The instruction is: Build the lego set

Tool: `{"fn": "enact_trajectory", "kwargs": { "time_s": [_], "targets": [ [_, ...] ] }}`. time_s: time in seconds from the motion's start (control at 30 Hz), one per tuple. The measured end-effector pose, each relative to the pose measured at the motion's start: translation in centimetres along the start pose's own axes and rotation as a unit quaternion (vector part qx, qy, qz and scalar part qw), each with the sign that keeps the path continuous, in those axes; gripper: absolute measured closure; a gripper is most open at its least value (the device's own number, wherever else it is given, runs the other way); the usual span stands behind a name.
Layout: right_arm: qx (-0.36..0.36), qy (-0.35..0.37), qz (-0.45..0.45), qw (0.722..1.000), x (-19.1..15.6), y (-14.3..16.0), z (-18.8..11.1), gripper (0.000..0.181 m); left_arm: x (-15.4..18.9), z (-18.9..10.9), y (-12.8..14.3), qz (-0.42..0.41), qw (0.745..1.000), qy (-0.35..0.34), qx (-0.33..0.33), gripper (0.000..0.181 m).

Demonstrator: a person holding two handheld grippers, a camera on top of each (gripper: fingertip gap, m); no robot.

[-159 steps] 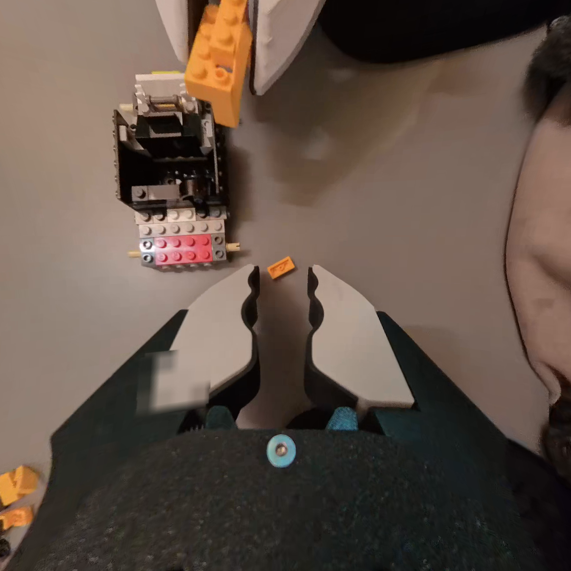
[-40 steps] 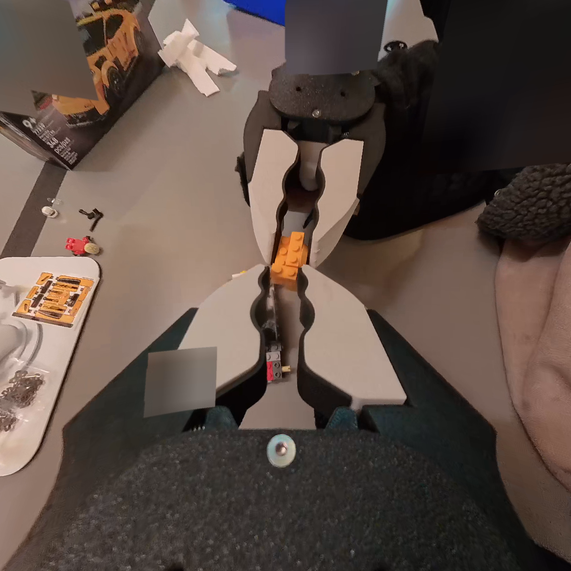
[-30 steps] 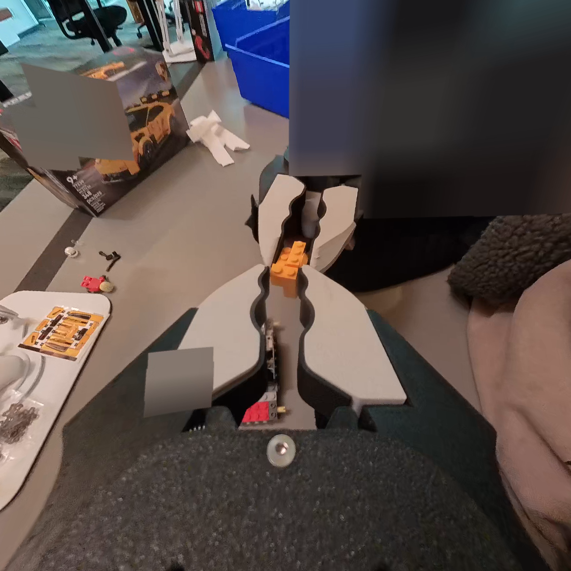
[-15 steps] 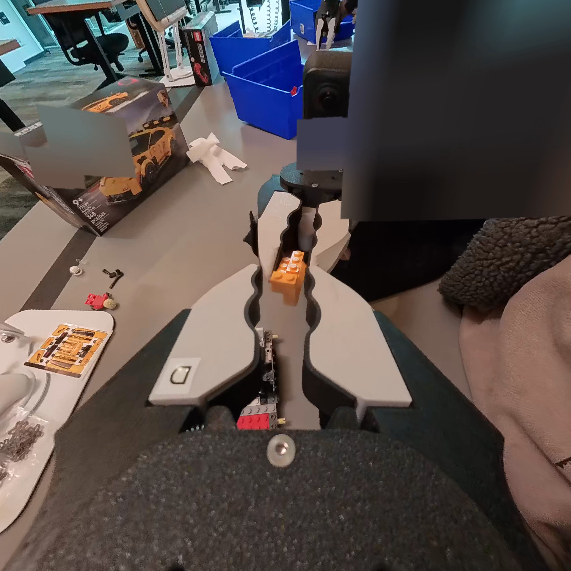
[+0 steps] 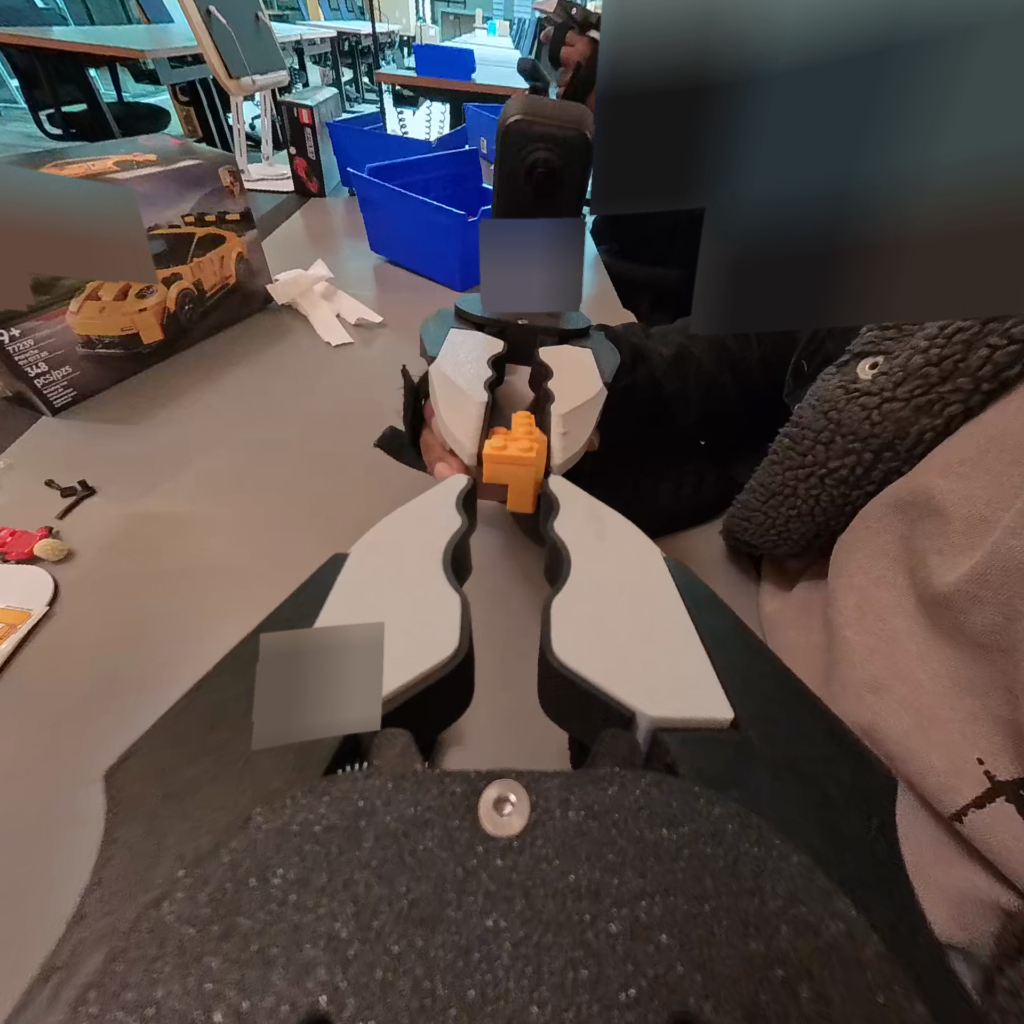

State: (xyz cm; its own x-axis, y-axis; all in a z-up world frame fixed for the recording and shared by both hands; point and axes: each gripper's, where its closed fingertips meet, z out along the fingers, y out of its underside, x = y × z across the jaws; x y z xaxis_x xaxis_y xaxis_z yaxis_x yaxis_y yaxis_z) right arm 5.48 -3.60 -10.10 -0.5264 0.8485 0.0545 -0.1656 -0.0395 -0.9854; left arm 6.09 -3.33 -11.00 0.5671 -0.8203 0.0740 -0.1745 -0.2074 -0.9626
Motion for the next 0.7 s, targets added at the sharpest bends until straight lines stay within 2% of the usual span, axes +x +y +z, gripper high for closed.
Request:
{"fn": "enact_trajectory", "kwargs": {
  "time_s": [0.4, 0.7],
  "targets": [
    [-0.047, 0.004, 0.022, 0.999, 0.4, 1.5, 0.2, 0.16, -0.4, -0.2, 0.8, 0.003, 0.999, -0.021, 0.025, 0.164],
    [-0.075, -0.004, 0.024, 0.997, 0.2, 2.2, 0.3, 0.16, -0.3, -0.2, 1.5, 0.018, 0.999, -0.028, 0.013, 0.164]
  ]
}}
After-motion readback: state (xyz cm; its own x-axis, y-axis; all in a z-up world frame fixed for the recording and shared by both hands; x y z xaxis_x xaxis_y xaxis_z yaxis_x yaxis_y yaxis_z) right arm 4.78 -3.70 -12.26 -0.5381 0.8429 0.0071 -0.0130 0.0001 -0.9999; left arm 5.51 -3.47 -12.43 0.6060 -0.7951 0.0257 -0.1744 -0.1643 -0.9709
